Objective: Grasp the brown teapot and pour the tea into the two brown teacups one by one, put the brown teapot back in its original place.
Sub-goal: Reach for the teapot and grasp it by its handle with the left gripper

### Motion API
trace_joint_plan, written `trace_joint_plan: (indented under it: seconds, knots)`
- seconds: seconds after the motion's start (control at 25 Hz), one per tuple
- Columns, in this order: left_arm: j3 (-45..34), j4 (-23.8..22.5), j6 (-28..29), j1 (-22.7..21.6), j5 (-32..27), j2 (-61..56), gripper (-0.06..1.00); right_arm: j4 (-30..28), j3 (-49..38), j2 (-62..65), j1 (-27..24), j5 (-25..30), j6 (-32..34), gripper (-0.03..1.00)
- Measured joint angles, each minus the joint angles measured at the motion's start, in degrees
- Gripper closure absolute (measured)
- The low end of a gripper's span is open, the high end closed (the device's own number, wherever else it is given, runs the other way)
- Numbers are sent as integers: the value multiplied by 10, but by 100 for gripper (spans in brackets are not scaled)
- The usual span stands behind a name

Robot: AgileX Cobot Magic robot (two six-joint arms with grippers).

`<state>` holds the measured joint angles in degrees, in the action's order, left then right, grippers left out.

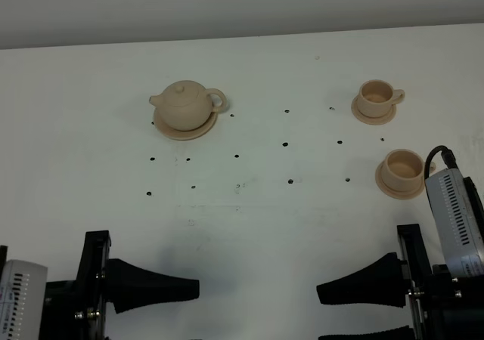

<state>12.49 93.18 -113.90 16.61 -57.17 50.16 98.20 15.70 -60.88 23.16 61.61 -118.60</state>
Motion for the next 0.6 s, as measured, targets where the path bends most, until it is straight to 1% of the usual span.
trace_joint_plan:
  seconds: [0.08,0.44,0.52,0.6]
  knots:
    - [0,-6,0,0,-1,0,45,0,0,0,0,0,0,55]
    - [0,-6,0,0,-3,0,45,0,0,0,0,0,0,55]
    - [0,2,0,0,-5,0,45,0,0,0,0,0,0,55]
    - [0,19,0,0,-11,0,45,0,0,0,0,0,0,55]
